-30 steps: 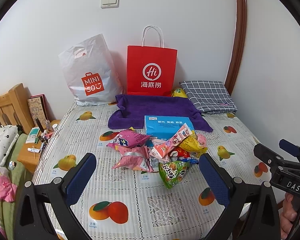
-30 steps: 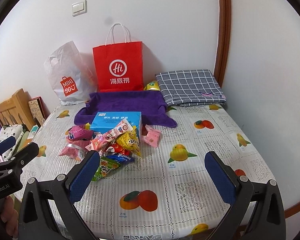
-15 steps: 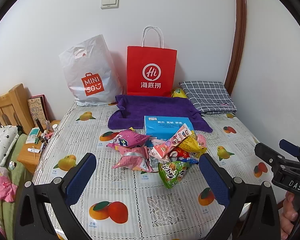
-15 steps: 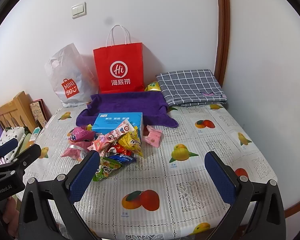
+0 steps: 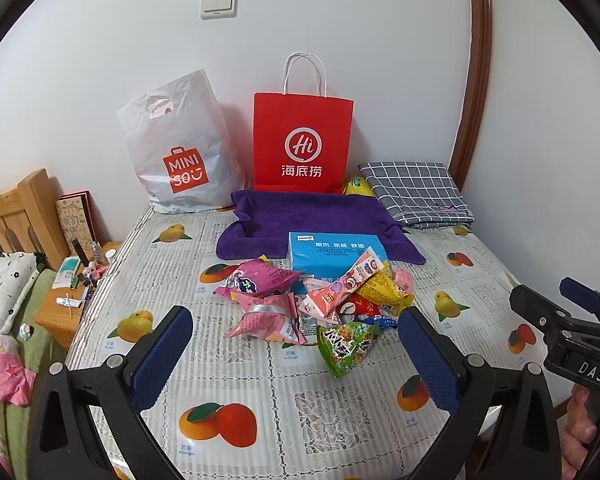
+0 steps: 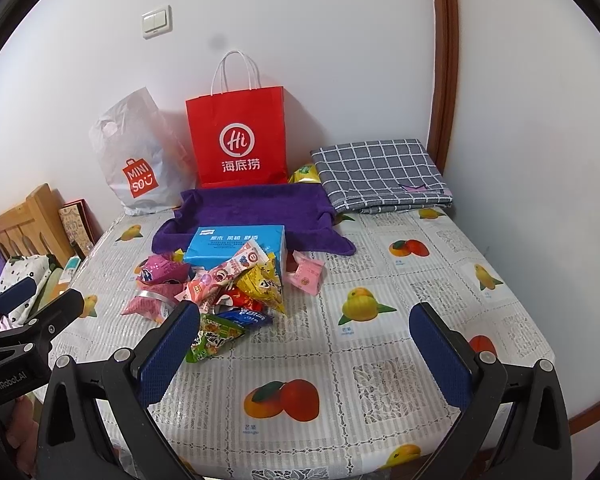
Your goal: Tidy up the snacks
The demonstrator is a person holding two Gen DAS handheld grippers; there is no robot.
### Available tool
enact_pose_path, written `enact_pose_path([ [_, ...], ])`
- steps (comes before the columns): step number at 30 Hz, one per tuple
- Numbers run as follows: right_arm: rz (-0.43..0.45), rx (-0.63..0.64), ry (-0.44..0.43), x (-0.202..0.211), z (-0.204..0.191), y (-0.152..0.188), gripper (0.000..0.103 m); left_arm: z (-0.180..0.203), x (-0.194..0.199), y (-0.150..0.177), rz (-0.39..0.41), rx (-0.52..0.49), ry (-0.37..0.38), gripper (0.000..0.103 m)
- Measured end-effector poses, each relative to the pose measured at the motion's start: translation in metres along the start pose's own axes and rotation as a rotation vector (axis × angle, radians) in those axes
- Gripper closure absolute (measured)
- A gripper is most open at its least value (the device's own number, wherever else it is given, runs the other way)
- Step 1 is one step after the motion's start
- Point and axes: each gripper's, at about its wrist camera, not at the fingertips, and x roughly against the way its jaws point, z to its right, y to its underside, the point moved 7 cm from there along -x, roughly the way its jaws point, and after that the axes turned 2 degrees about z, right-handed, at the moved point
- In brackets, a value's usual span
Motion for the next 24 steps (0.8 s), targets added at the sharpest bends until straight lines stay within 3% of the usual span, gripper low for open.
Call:
enact_pose_path([
  [24,0.014,0.012,0.001,0.0038,-0.0047,-0.0037,0.000,0.0036,0.0009,-0.0011,0.010,-0.003,0.004,0.000],
])
